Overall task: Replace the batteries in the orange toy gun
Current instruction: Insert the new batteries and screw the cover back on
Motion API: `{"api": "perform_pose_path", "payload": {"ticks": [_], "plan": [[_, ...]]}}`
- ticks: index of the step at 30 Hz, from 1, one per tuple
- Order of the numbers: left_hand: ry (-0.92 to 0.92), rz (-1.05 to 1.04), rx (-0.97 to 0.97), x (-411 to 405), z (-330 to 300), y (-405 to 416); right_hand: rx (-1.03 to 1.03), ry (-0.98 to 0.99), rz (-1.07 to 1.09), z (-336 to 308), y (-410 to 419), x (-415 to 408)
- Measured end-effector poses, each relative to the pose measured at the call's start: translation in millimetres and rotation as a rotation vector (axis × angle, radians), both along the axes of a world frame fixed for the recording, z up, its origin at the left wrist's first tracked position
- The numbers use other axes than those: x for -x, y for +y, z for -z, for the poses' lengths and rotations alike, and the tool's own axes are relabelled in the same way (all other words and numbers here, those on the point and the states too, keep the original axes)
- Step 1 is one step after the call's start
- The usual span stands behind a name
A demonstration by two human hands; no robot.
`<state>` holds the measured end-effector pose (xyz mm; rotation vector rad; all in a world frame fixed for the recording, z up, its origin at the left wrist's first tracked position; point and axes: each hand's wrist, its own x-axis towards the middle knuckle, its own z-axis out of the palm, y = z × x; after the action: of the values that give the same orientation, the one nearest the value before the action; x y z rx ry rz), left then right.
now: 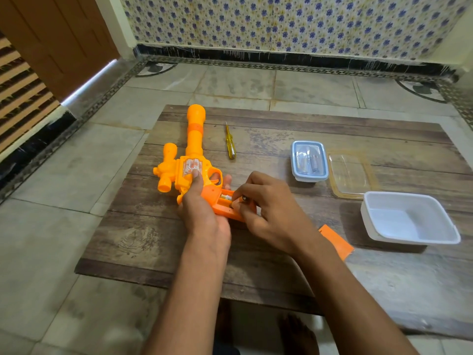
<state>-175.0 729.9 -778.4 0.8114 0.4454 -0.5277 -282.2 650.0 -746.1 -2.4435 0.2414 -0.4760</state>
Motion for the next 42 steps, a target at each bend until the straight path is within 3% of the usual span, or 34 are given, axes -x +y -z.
{"api": "perform_pose_path", "payload": {"ticks": [18, 24, 31, 34, 38, 42], "plan": [[0.02, 0.015, 0.029, 0.8, -4.9, 2.8, 0.114, 0.091, -0.079, -4.7, 2.0, -0.6], [0.047, 0.051, 0.122, 10.5, -19.0, 7.8, 0.089, -0.114, -0.021, -3.0, 2.4, -4.7], [0.03, 0.072, 0.15, 9.9, -17.0, 8.4, 0.174, -0.185, 0.08, -1.0, 7.0, -9.4], [0.033, 0.077, 0.157, 8.7, -16.3, 8.1, 0.03, -0.241, 0.115, -5.3, 8.1, -4.4], [0.021, 0.056, 0.127, 8.6, -14.1, 7.6, -0.415, -0.26, 0.083, -14.4, -1.4, 2.1], [0.011, 0.018, 0.072, 11.4, -20.1, 7.3, -0.603, -0.21, 0.003, -16.3, -7.9, 6.6]]}}
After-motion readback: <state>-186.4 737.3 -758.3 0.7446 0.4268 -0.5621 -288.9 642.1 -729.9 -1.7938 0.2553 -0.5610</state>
